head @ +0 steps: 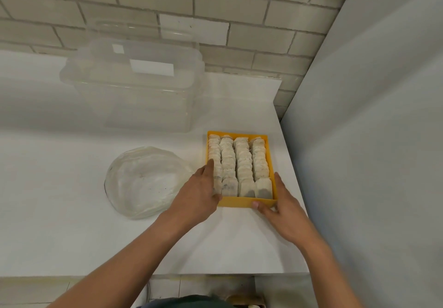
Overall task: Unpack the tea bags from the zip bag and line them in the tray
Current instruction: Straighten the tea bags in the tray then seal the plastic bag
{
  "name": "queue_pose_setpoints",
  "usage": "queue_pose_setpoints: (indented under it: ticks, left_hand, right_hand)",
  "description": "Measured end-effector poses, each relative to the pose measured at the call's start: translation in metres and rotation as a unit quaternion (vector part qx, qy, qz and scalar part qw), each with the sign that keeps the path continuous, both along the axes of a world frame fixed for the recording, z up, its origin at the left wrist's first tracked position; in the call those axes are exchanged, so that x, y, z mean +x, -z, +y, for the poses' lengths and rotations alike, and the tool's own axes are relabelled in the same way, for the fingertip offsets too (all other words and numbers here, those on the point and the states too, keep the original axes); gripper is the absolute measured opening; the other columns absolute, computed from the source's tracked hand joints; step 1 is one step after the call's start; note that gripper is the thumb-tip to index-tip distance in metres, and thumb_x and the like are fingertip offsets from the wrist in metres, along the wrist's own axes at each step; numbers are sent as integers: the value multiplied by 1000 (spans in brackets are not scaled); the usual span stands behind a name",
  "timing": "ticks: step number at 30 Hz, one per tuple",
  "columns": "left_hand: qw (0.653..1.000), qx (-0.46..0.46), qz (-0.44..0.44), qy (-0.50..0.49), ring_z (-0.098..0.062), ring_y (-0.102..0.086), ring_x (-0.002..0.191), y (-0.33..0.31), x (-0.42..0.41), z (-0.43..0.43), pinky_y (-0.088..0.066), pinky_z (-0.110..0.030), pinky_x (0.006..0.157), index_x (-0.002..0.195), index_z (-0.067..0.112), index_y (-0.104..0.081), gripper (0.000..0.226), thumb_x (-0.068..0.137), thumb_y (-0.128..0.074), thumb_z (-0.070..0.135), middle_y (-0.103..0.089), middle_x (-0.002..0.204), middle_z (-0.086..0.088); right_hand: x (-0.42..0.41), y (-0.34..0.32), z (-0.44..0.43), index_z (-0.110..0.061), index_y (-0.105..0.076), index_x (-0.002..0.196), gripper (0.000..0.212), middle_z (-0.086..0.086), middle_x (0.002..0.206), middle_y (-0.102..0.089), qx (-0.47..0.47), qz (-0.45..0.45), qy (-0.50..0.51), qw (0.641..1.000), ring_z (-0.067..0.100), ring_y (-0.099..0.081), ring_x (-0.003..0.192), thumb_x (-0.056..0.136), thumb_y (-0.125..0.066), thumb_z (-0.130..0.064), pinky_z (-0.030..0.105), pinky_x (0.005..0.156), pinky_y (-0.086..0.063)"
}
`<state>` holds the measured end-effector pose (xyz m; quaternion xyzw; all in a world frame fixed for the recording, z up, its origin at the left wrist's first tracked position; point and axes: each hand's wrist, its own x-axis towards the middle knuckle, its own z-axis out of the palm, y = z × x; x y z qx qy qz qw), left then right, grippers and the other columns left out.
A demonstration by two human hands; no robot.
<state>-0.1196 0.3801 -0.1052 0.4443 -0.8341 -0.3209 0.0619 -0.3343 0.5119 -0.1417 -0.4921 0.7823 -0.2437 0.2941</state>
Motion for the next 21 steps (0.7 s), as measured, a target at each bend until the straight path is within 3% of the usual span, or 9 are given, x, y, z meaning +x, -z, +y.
queue_pose_setpoints:
  ticks: [5, 11, 15, 21]
  left_hand:
    - [999, -5, -37, 12, -31, -57, 123, 2, -14, -21, -47, -33, 89, 164, 10, -6, 90, 98, -65, 23, -53, 144, -14]
    - [1000, -3, 2, -1, -31, -64, 98, -1, -39, -69, -42, -32, 71, 147, 9, -36, 64, 92, -67, 19, -68, 119, -13]
    - [1000, -6, 12, 0, -33, -66, 102, -4, -57, -110, -43, -31, 71, 138, 9, -44, 54, 92, -68, 22, -70, 119, -12]
    - [1000, 4, -5, -9, -34, -65, 109, -7, -78, -163, -55, -38, 83, 144, 11, -42, 61, 93, -71, 28, -69, 123, -14]
  right_hand:
    - [-13, 11, -17, -41, 7, 160, 103, -12, 165, -28, 7, 29, -3, 1000, 15, -39, 146, 85, -52, -81, 45, 116, -42]
    - [-39, 11, -66, -28, 5, 163, 103, -5, 166, -28, -3, 70, -7, 998, 24, -39, 145, 90, -50, -76, 46, 115, -40]
    - [-57, 6, -109, -27, 2, 163, 100, 4, 159, -40, 4, 84, 5, 996, 30, -43, 138, 92, -52, -72, 47, 109, -43]
    - [-78, 1, -164, -27, 2, 163, 99, 7, 155, -44, 34, 99, 17, 994, 31, -42, 138, 92, -50, -72, 46, 103, -43]
